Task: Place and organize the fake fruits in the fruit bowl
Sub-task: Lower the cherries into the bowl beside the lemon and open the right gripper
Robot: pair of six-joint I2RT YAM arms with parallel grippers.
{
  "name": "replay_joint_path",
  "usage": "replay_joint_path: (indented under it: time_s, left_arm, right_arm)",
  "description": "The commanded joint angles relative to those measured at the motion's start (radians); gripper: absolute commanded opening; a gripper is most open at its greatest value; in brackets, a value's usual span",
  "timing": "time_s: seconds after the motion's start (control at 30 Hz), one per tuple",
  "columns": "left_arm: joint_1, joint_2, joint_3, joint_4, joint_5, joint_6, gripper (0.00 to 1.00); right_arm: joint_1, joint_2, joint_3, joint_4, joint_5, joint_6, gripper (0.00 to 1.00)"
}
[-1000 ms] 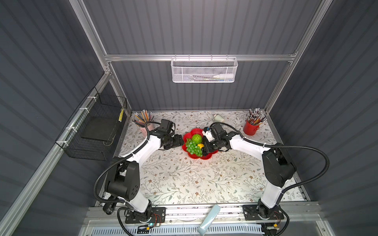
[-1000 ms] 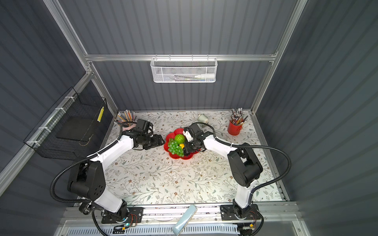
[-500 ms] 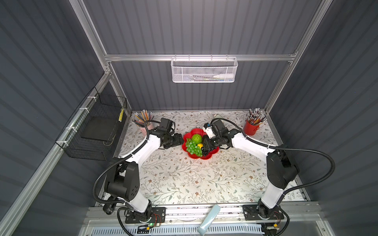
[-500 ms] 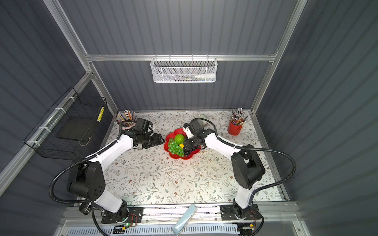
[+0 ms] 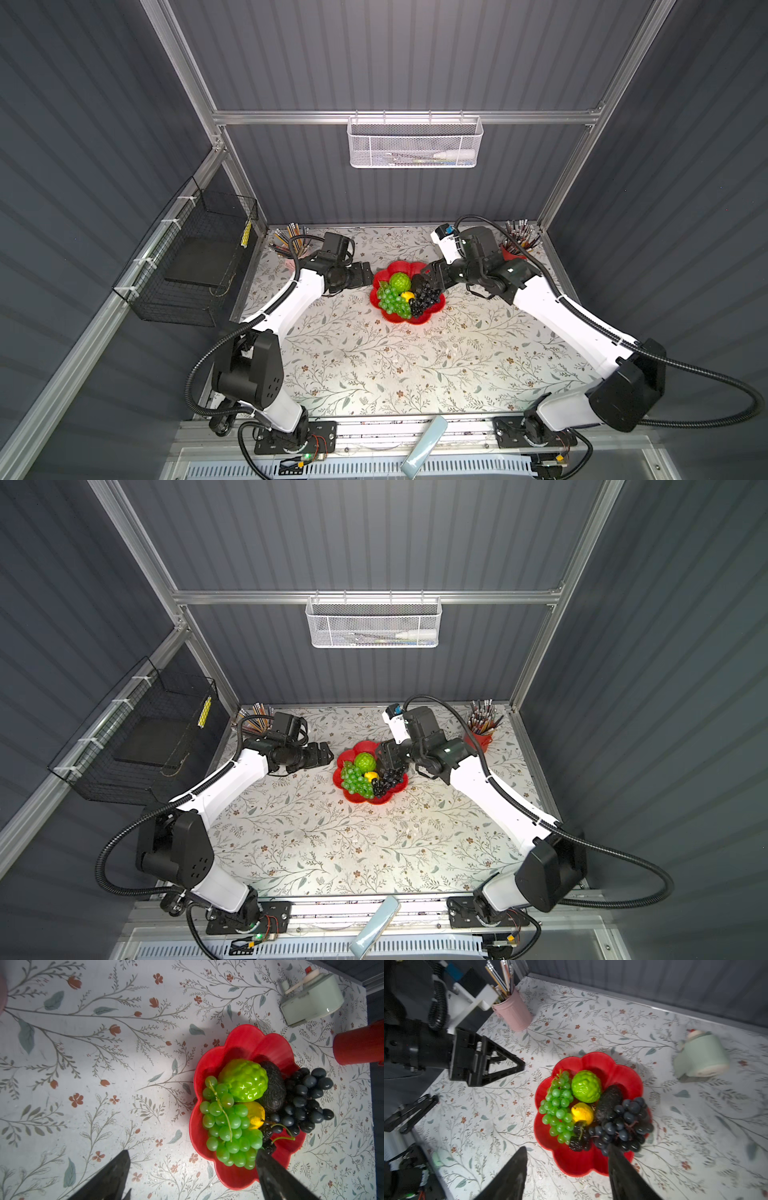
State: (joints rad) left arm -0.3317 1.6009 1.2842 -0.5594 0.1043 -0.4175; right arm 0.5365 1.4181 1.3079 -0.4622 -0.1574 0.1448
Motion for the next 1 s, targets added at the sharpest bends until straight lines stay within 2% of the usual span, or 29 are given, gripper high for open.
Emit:
replay_joint_path:
  time_s: [0.0,0.2,0.47,0.57,0.97]
  left_arm:
    - [0.013,0.02,0.026,-0.018,-0.024,0.029,0.95]
    - [0.013,0.029,0.009,-0.004,0.006,0.01,0.94]
    - [0.013,0.024,-0.014,-0.01,0.014,0.006,0.93]
    - [0.013,0.026,-0.02,-0.011,0.014,0.006,0.93]
    - [0.013,0.05,-0.021,-0.001,0.025,0.002,0.93]
  right_arm:
    - [-0.091,-0.018,-0.067,-0.033,0.065,0.0,0.63]
    - [-0.226,0.081,-0.147,0.065,0.009,0.065,0.58]
    - [-0.229,0.323,-0.067,0.159,-0.022,0.079,0.35]
    - [-0.21,0.373,-0.02,0.143,0.013,0.047,0.35]
    - [-0.182,0.45,0.04,0.178,-0.087,0.082,0.33]
